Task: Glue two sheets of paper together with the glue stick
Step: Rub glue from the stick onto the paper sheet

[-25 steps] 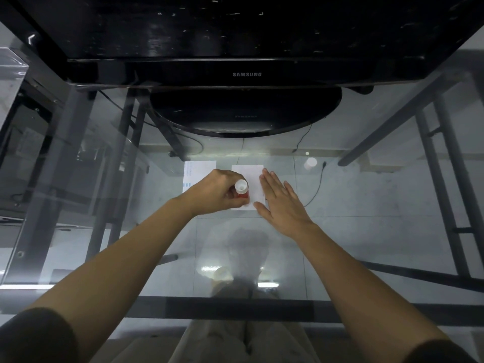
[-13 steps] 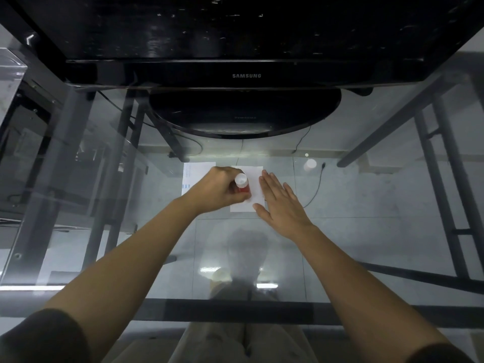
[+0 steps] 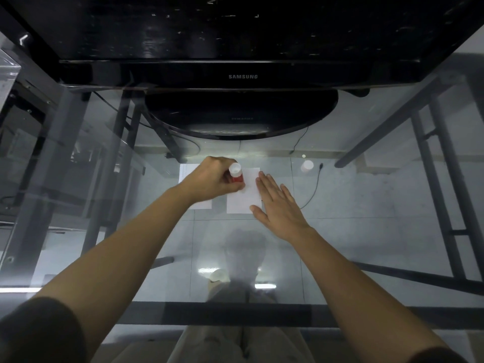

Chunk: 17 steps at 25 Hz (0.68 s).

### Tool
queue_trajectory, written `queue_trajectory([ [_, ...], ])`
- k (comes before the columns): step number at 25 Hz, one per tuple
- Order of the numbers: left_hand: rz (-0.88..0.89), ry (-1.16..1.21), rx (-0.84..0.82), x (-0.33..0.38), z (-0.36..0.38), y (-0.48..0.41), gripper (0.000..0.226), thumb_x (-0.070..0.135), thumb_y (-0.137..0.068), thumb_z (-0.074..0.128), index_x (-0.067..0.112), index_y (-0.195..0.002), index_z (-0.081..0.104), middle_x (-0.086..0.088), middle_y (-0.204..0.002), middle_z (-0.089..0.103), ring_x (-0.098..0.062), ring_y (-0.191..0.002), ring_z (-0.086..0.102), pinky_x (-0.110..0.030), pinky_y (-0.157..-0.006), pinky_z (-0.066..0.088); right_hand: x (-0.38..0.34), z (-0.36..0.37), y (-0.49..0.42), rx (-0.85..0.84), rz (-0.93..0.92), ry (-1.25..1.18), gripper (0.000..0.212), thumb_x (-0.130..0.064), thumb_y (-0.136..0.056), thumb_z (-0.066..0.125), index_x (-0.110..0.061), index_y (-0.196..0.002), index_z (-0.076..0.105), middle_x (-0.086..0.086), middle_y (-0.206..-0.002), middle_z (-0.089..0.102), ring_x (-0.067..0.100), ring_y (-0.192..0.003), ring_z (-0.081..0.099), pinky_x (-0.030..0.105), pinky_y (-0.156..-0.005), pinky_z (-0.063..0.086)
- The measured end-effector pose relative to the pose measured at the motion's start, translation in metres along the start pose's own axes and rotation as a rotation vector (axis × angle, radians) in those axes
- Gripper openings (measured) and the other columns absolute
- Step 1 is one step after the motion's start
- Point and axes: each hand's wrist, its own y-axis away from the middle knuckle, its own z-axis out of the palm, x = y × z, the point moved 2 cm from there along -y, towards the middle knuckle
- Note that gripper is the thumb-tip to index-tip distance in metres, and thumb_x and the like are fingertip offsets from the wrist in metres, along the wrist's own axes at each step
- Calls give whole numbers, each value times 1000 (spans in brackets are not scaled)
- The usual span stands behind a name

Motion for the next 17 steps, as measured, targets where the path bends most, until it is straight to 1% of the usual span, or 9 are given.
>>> queue_trajectory([
  [2,-60,-31,85,-10,-14,-7,26,24,-77,72,5,-92,62,-11,-87,66,-23,-77,60,-26,-68,45,0,0,0,2,-4,1,65,-43,-98,30,-13,-148,2,1,-159,-5,12,-144,-8,33,-116,-3],
  [4,-87,-20,138,-14,-19,-10,26,26,-77,72,7,-93,62,-9,-88,65,-20,-76,58,-27,-69,45,0,1,0,4,-4,2,65,-43,-97,29,-13,-148,1,1,-159,-5,12,-144,-8,33,-116,-3],
  [5,-61,-13,130,-11,-16,-9,27,26,-77,72,6,-93,63,-9,-88,66,-20,-76,59,-28,-69,47,0,1,0,5,-1,4,65,-44,-97,29,-13,-148,1,1,-159,-5,12,-144,-8,33,-116,-3],
  [7,4,-5,49,-1,-3,-5,28,25,-77,73,5,-94,63,-10,-88,68,-21,-76,60,-31,-71,51,0,1,-1,8,1,9,65,-44,-97,30,-13,-148,2,1,-159,-4,12,-144,-7,34,-116,-2],
  [9,17,0,-3,3,4,-4,29,27,-77,72,6,-94,63,-11,-89,68,-21,-77,60,-33,-72,53,0,1,-1,13,-2,4,65,-43,-97,31,-13,-147,3,2,-159,-3,13,-145,-6,34,-117,-2],
  [10,6,-3,6,0,3,-6,29,27,-76,73,6,-94,63,-11,-88,67,-21,-76,60,-33,-71,53,0,1,0,18,-3,-1,65,-43,-97,31,-13,-147,3,1,-159,-3,12,-145,-6,34,-117,-1],
  [12,-35,-16,73,-8,-5,-12,29,26,-76,73,5,-92,62,-11,-86,67,-22,-76,60,-33,-71,52,0,1,0,24,-9,-1,65,-42,-97,31,-12,-147,3,1,-159,-3,12,-144,-6,33,-116,-2],
  [15,-70,-6,192,-14,-12,-16,26,24,-76,73,6,-90,62,-7,-84,66,-19,-73,58,-27,-67,47,0,2,0,30,-9,0,64,-42,-97,31,-12,-147,4,1,-159,-2,13,-145,-6,33,-116,-2],
  [17,-24,4,187,-8,-7,-14,25,26,-76,73,6,-88,63,-5,-81,66,-17,-70,58,-27,-65,49,0,2,0,38,-8,-15,64,-42,-97,33,-12,-147,8,2,-159,0,13,-145,-4,33,-116,-1],
])
